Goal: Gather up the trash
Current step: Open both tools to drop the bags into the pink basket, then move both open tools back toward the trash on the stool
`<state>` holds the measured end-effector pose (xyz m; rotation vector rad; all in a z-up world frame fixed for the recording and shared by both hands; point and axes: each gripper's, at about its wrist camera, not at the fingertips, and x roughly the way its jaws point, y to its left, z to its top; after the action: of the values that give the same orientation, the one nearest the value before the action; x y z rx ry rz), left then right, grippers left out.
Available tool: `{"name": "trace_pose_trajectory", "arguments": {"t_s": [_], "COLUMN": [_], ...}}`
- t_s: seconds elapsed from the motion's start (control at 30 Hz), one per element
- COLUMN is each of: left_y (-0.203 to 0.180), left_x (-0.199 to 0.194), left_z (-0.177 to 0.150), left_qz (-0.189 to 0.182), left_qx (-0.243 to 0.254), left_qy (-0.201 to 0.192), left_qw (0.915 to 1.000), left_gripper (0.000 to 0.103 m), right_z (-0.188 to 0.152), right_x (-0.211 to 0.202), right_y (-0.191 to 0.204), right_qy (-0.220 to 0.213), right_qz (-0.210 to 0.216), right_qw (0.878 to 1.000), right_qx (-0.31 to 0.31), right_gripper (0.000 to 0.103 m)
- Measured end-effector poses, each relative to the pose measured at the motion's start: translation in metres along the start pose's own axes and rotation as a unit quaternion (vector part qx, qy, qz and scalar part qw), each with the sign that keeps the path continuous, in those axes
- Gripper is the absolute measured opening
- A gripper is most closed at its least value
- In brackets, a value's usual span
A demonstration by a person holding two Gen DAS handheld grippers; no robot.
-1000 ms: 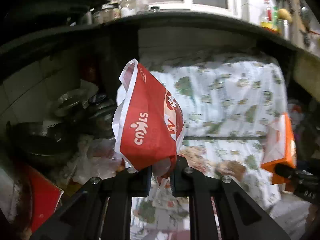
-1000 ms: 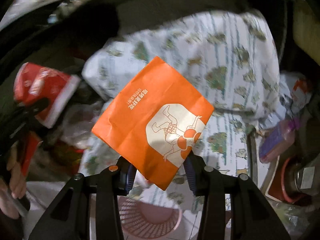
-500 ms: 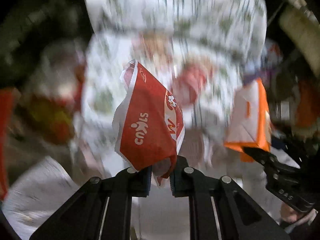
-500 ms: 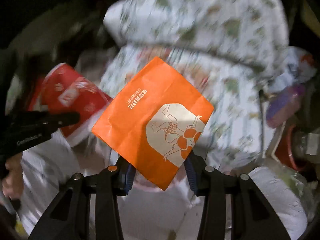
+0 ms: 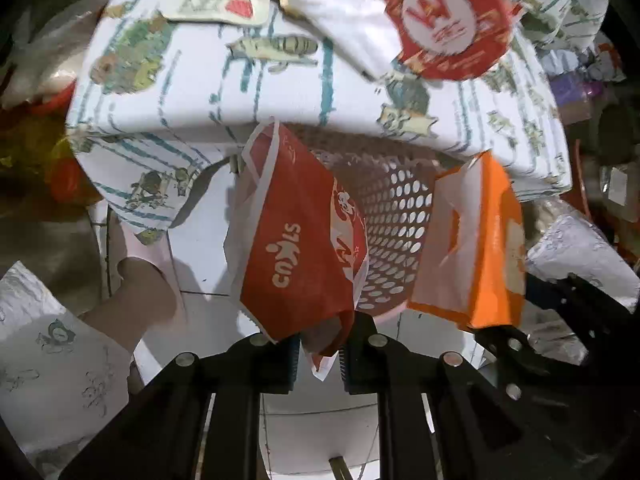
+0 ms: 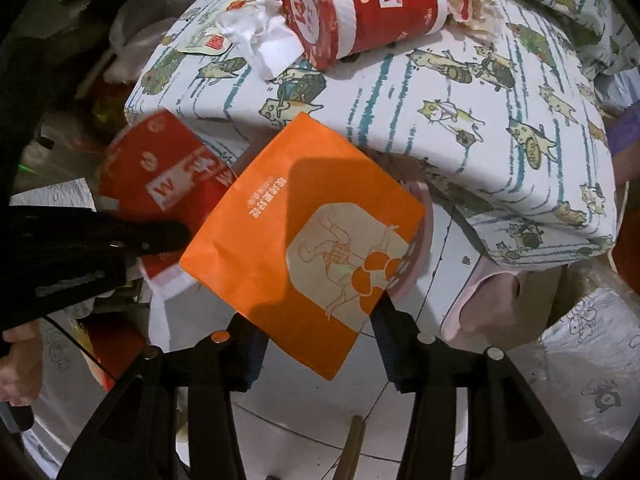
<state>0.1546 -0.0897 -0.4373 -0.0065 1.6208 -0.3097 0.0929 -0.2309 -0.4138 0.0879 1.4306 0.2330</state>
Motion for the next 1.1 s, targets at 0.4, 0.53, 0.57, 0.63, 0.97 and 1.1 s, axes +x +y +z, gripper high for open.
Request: {"name": "trace_pose_trajectory", "arguments": {"t_s": [0.4, 0.53, 0.57, 0.63, 0.97, 1.1], "left_y": [0.006, 0.017, 0.019, 0.021, 0.022, 0.018], "left_x": [-0.019, -0.026, -0.028, -0.035, -0.07, -0.082], "left_z": [0.003, 0.004, 0.004, 0.003, 0.006, 0.006], "left_qz": [0.041, 0.04, 0.038, 0.045, 0.029, 0.055], "left_qx": [-0.007, -0.026, -0.028, -0.031, -0.043, -0.045], "left_qy": [-0.062, -0.066, -0.069, -0.082, -0.139, -0.173], "left_qw": [0.9972, 0.9967, 0.9965, 0.9951, 0.9889, 0.9823], "left_gripper": [0.072, 0.072, 0.072, 0.072, 0.073, 0.078], "right_z": [0.016, 0.018, 0.018, 0.02, 0.022, 0.023], "right_x": [-0.023, -0.034, -0.035, -0.04, -0.059, -0.07], "right_y": [-0.014, -0.022, -0.023, -0.026, -0.026, -0.026], "right_qy": [-0.044, -0.063, -0.067, -0.076, -0.119, -0.148], "right_qz": [-0.003, 0.006, 0.007, 0.008, 0.023, -0.001], "right_qw": [0.998, 0.995, 0.995, 0.994, 0.987, 0.982], "right_qx": [0.047, 0.071, 0.075, 0.083, 0.105, 0.12], "right_gripper": [0.065, 0.065, 0.066, 0.066, 0.072, 0.075]}}
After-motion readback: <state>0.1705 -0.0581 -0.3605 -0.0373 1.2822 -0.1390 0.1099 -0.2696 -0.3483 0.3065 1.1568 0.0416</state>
